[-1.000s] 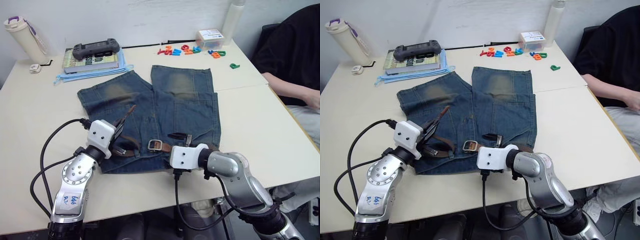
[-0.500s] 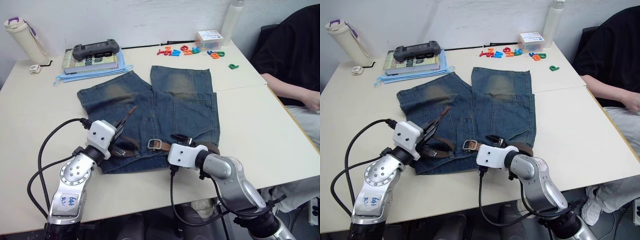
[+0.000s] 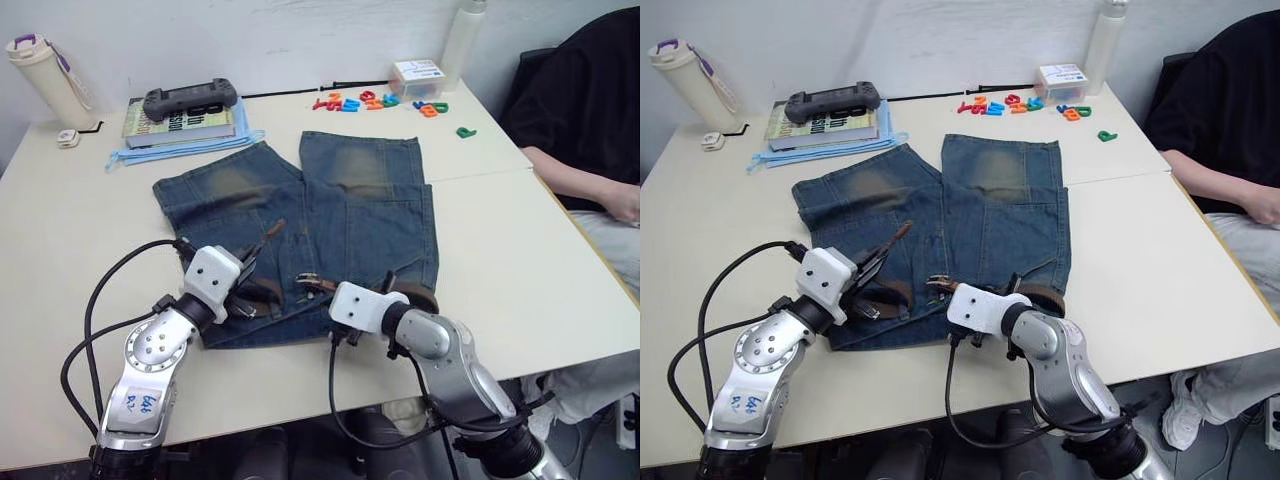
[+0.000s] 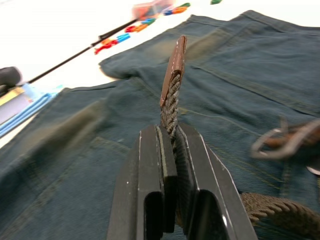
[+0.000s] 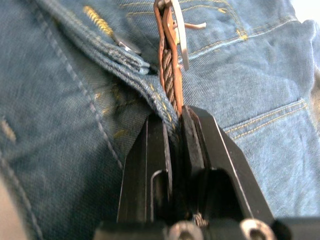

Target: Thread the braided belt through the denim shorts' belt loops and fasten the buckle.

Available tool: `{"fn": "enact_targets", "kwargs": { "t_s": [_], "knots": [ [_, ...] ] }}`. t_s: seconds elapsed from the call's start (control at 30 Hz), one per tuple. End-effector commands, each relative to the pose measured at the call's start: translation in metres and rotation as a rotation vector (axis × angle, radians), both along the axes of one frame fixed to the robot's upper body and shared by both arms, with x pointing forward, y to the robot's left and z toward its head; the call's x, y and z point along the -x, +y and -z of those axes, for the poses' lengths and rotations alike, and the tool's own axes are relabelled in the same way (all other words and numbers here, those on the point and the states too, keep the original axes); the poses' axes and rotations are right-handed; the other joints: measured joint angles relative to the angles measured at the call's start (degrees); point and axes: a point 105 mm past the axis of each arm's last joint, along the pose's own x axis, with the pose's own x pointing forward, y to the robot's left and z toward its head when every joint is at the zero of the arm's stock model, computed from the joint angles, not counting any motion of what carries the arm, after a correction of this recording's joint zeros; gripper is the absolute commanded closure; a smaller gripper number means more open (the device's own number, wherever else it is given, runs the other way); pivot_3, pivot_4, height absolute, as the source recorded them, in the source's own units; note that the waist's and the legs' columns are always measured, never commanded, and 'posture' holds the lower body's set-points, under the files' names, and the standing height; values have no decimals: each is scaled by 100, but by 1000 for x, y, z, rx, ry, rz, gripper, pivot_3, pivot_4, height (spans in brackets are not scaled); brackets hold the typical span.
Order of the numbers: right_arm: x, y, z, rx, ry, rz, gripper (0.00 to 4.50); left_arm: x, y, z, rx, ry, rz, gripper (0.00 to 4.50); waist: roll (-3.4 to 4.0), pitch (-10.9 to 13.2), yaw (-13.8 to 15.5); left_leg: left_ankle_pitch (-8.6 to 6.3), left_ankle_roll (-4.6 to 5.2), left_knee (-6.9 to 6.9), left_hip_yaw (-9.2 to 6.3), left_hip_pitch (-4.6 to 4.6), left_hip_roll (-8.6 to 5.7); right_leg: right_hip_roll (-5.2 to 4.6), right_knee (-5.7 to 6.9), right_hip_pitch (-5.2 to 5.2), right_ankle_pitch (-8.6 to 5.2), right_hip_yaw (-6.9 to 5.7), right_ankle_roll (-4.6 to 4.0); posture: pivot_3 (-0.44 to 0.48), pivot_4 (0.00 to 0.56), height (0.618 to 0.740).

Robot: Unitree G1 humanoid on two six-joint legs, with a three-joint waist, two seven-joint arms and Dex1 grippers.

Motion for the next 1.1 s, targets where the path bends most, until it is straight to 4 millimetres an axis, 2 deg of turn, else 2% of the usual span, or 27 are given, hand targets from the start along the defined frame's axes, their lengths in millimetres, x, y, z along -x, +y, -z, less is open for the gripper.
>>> {"fn": "enact_targets", "kwargs": {
  "t_s": [0.03,0.3,0.73,1.1],
  "knots": [
    [-5,-6,-25,-128,-56,111,4453,10,-8,-2,-3,9,53,4500,0,0,13,0,0,0,0,0,-1,0,1,-1,0,0,0,0,150,714],
    [-2,-1,-29,-238,-37,172,4453,13,-17,9,9,99,106,4500,0,0,22,-1,2,0,-3,-1,-7,-6,1,0,0,-2,0,0,150,714],
    [-3,0,-36,-257,-74,175,4453,12,-20,31,-6,237,127,4500,0,0,16,-1,2,0,-4,-1,-6,-6,1,0,0,-2,0,0,150,714],
    [1,5,-36,-208,-95,112,4453,-2,-33,20,73,202,117,4500,0,0,20,-1,2,0,-5,-1,-9,-7,1,0,0,-4,0,0,150,714]
  ]
}}
